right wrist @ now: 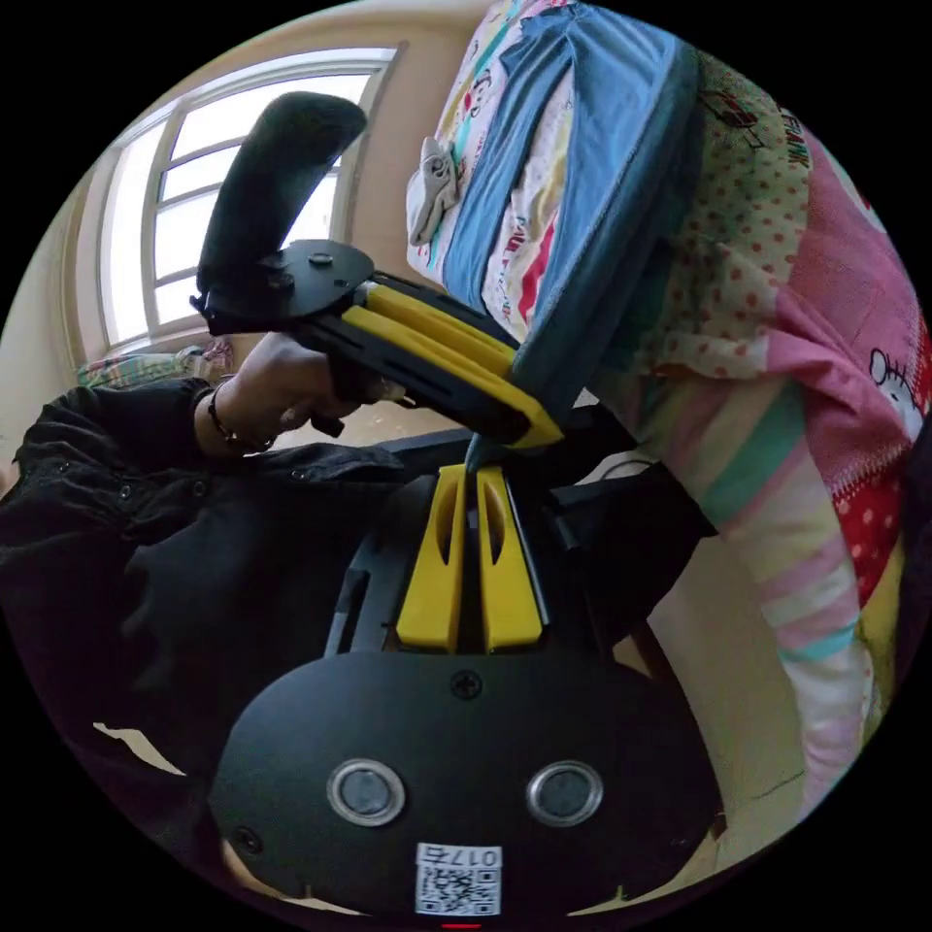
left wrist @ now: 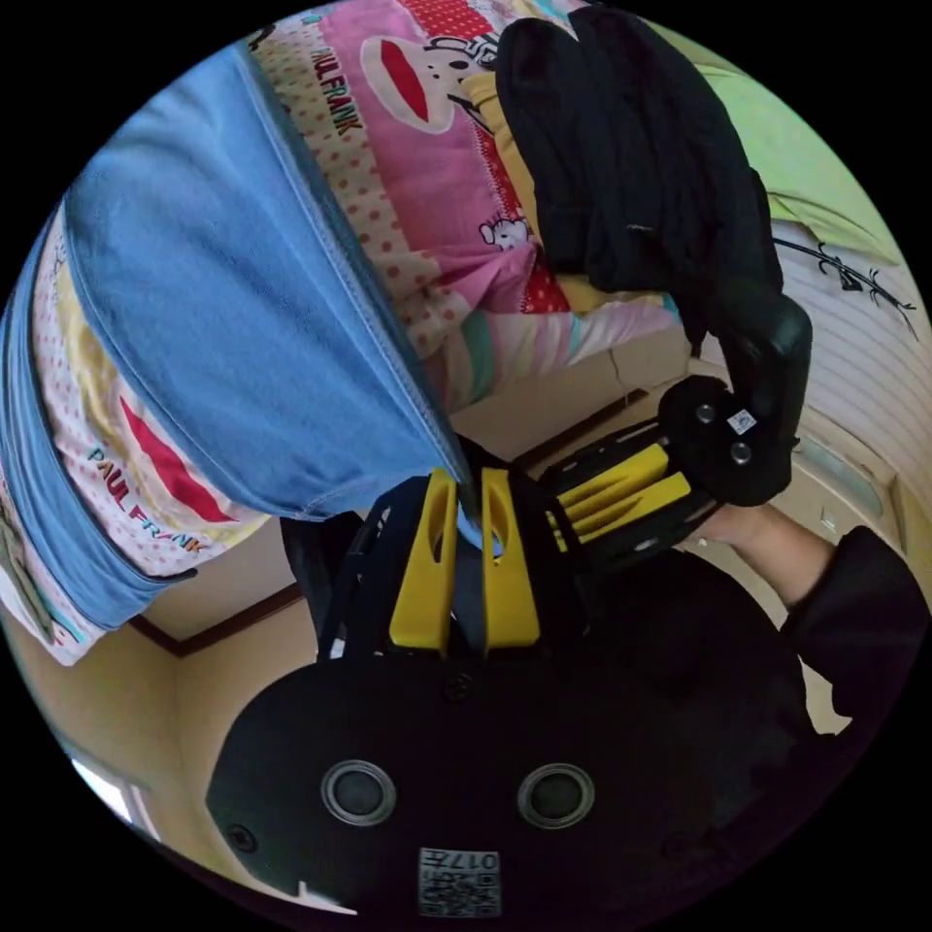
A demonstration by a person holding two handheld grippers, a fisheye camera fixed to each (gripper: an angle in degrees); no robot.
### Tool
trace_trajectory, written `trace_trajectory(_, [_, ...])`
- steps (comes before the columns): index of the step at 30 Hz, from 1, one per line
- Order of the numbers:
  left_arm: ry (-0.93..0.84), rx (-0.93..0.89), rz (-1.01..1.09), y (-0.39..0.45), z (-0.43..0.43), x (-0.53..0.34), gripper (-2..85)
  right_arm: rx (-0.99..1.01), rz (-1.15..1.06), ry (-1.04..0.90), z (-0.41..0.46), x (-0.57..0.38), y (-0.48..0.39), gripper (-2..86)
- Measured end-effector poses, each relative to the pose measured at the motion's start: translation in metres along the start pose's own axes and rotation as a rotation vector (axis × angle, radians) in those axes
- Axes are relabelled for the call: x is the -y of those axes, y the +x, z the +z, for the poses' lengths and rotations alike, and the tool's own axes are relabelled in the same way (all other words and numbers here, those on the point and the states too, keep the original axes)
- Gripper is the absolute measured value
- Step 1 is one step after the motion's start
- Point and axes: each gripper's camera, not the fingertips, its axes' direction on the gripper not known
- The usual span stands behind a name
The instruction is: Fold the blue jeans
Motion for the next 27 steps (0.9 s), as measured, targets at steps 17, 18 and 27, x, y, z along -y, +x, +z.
trace_trajectory(17, [0.252, -0.322, 0.010, -0.082, -0.059, -0.134, -0.6, -0.414, 0.239, 0.735, -0.277, 0.331, 0.122, 15.1])
trace_trajectory(18, [0.262, -0.341, 0.017, -0.087, -0.063, -0.140, -0.6, -0.348, 0.338, 0.843, -0.285, 0.335, 0.146, 15.3])
trace_trajectory(27, [0.357, -0.795, 0.072, -0.185, -0.119, -0.206, -0.9, -0.175, 0.316, 1.089, -0.268, 0.371, 0.160, 4.2])
